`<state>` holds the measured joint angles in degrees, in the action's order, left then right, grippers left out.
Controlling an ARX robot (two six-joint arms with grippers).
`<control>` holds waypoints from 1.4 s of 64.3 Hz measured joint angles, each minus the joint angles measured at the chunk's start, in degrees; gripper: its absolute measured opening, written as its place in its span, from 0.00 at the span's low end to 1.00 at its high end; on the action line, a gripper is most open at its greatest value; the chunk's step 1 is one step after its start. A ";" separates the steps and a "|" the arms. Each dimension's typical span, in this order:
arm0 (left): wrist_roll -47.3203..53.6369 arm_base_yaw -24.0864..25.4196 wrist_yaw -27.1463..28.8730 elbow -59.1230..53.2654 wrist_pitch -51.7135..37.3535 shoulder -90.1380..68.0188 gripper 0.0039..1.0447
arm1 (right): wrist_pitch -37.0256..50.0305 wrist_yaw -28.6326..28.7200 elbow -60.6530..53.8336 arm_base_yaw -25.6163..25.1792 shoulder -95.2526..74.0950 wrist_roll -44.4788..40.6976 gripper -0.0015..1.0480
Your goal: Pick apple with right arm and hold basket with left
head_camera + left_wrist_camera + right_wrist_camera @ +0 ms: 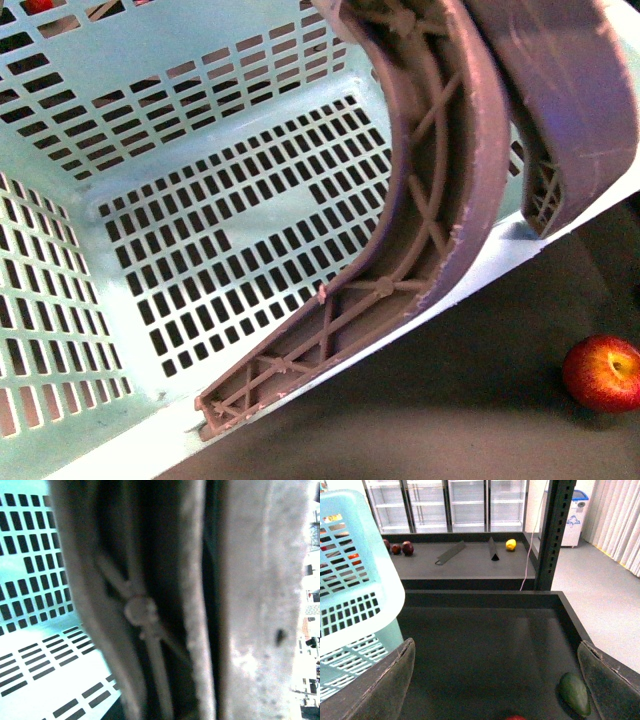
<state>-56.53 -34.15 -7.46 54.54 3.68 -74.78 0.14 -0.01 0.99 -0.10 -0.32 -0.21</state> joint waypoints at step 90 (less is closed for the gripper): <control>0.35 0.02 0.04 0.02 -0.04 0.02 0.13 | 28.39 7.30 37.27 -13.38 -123.80 -21.59 0.92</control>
<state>-56.18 -34.13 -7.42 54.57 3.64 -74.76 28.53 7.29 38.26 -13.47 -124.11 -21.80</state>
